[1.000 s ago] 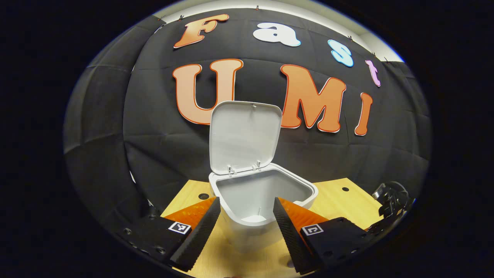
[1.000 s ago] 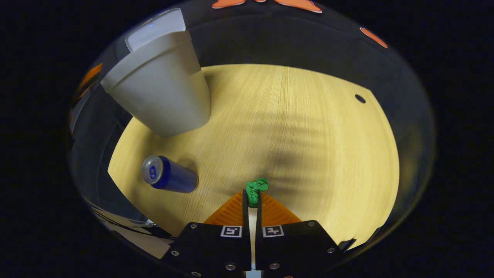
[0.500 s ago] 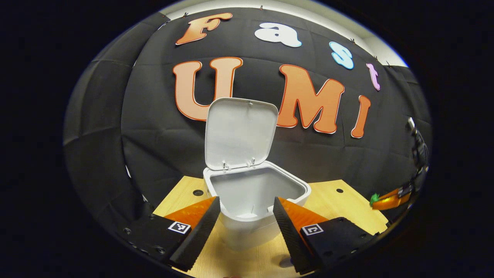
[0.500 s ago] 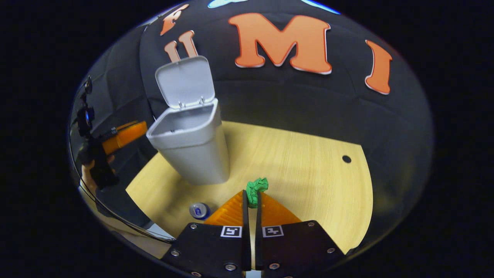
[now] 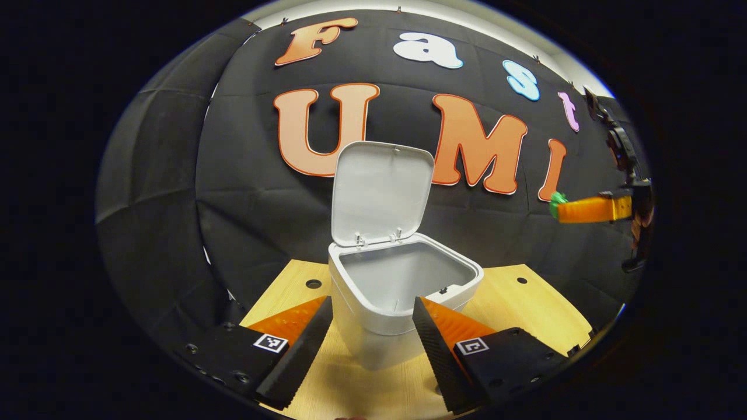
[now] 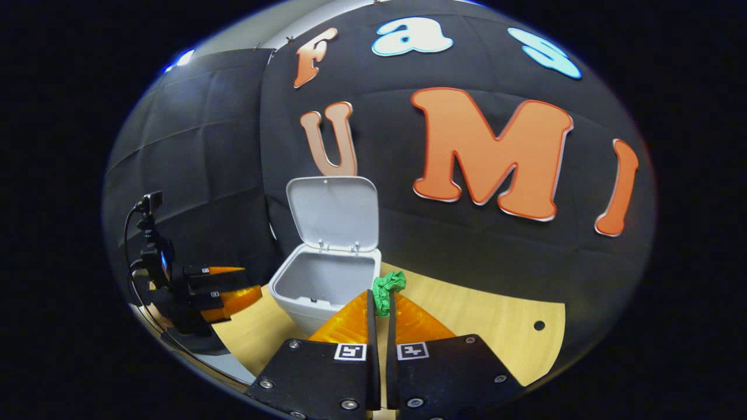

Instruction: Press the lid of the desktop garbage bin to open it, pick up the crumpled paper on the desktop and throw it into the bin, then pick up the pop can on the desktop and drop it into the bin, and finally close the garbage bin lid.

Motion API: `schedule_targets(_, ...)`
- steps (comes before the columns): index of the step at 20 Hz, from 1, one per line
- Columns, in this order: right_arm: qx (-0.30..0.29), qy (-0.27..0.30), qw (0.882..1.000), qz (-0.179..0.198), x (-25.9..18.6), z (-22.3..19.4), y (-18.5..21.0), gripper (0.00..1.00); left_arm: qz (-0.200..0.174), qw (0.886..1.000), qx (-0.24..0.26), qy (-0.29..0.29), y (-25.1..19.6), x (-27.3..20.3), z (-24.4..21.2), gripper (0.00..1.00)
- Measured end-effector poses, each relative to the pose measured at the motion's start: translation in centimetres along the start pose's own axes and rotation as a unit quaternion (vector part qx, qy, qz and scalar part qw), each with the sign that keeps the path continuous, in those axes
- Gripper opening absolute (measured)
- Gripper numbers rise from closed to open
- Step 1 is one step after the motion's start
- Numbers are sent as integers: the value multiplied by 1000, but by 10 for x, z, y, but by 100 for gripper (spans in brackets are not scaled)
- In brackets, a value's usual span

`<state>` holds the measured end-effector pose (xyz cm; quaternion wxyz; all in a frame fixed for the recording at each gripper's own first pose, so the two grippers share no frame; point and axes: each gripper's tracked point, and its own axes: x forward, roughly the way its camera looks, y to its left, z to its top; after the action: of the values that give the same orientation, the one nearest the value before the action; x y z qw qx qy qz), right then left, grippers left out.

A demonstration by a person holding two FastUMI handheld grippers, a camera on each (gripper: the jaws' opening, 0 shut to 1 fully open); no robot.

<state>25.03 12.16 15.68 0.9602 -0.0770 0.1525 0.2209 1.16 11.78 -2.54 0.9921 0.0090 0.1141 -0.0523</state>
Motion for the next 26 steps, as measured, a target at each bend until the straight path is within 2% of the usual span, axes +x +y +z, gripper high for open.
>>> schedule_targets(4, 20, -8, 999, 33, 53, 16, 23, 4, 11, 1000, -5, 8, 17, -9, -10, 89)
schedule_targets(10, 22, 47, 997, 55, 112, -16, 55, 5, 37, 999, -13, 14, 48, -18, -16, 89)
schedule_targets(13, 29, 60, 996, 63, 132, -20, 70, 5, 46, 999, -17, 16, 59, -21, -21, 89)
schedule_targets(15, 36, 66, 995, 65, 138, -25, 72, 10, 50, 998, -20, 18, 65, -21, -22, 89)
schedule_targets(16, 34, 63, 996, 61, 144, -26, 72, 22, 51, 998, -21, 17, 65, -21, -20, 89)
schedule_targets(17, 34, 62, 996, 61, 142, -26, 74, 28, 50, 998, -22, 16, 66, -20, -21, 89)
schedule_targets(18, 36, 59, 996, 61, 144, -26, 74, 41, 49, 998, -23, 18, 65, -19, -22, 89)
schedule_targets(19, 38, 55, 996, 60, 143, -24, 73, 48, 47, 998, -23, 18, 65, -18, -23, 89)
schedule_targets(22, 40, 50, 996, 55, 140, -22, 70, 94, 43, 999, -17, 14, 60, -16, -17, 89)
schedule_targets(26, 45, 23, 998, 47, 123, -11, 59, 95, 24, 1000, -15, 14, 43, -13, -18, 89)
